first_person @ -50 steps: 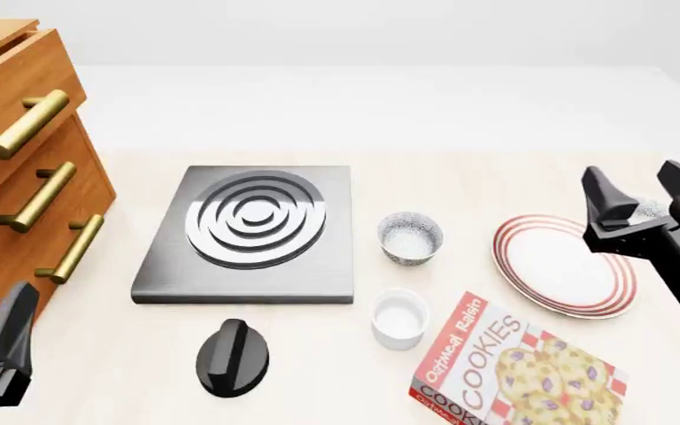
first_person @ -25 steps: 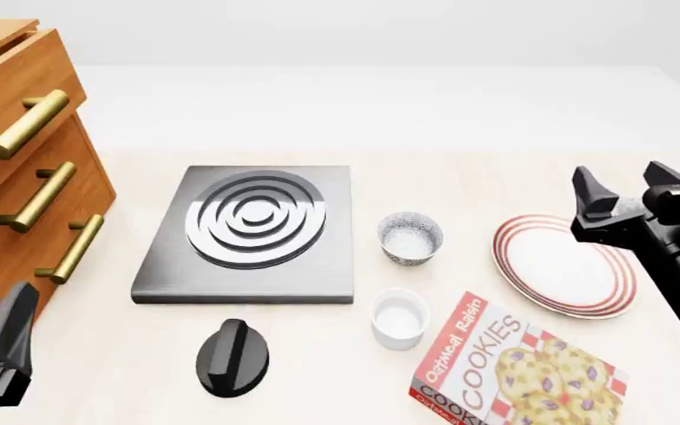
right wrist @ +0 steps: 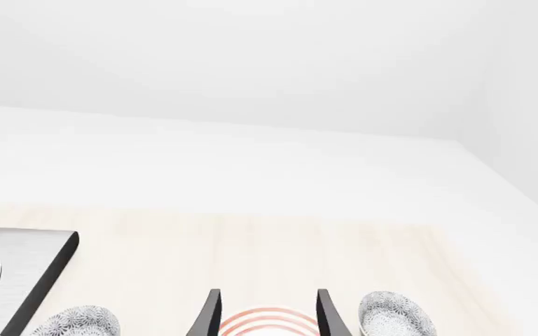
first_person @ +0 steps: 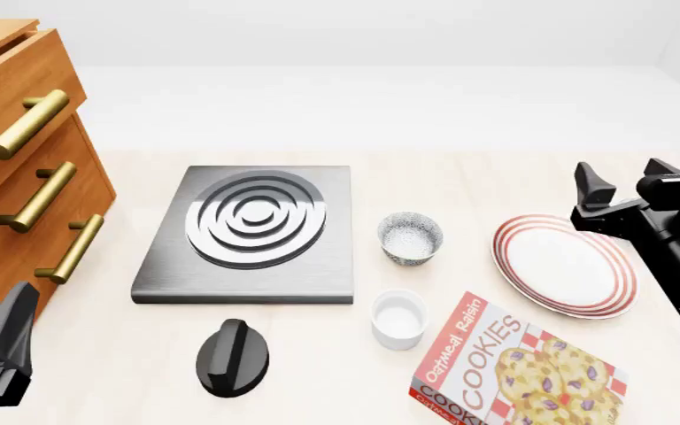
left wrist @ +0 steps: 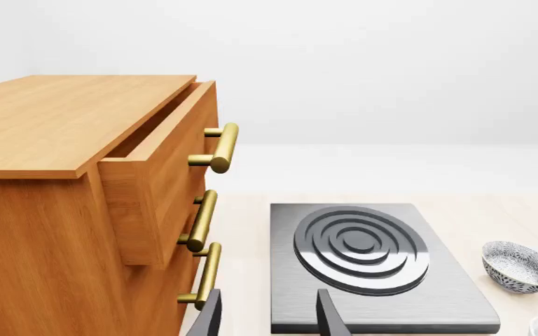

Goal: Pick the akita bowl next to the plate and place it on the plate.

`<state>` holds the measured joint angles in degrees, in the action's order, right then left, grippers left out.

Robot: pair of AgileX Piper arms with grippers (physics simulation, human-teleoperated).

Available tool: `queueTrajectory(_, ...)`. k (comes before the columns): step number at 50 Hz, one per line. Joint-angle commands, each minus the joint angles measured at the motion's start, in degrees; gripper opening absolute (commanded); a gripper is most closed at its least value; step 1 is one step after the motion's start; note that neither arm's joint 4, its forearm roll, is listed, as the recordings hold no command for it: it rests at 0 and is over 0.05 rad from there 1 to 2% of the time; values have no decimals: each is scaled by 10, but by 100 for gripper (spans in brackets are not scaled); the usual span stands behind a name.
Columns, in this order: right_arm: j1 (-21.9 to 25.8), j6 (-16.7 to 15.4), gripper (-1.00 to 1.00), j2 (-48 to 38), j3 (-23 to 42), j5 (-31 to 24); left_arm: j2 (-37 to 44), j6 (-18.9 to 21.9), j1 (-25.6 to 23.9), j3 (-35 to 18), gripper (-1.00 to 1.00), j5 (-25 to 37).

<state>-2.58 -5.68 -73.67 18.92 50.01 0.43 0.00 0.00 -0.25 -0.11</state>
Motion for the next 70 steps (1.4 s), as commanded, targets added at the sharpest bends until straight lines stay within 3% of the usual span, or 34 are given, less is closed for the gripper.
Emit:
queueTrajectory(1, -14, 1, 100, -19, 12, 2, 0, 0, 0, 0, 100, 0)
queueTrajectory(70, -94, 18, 100, -90, 58, 5, 0, 0, 0, 0, 100, 0)
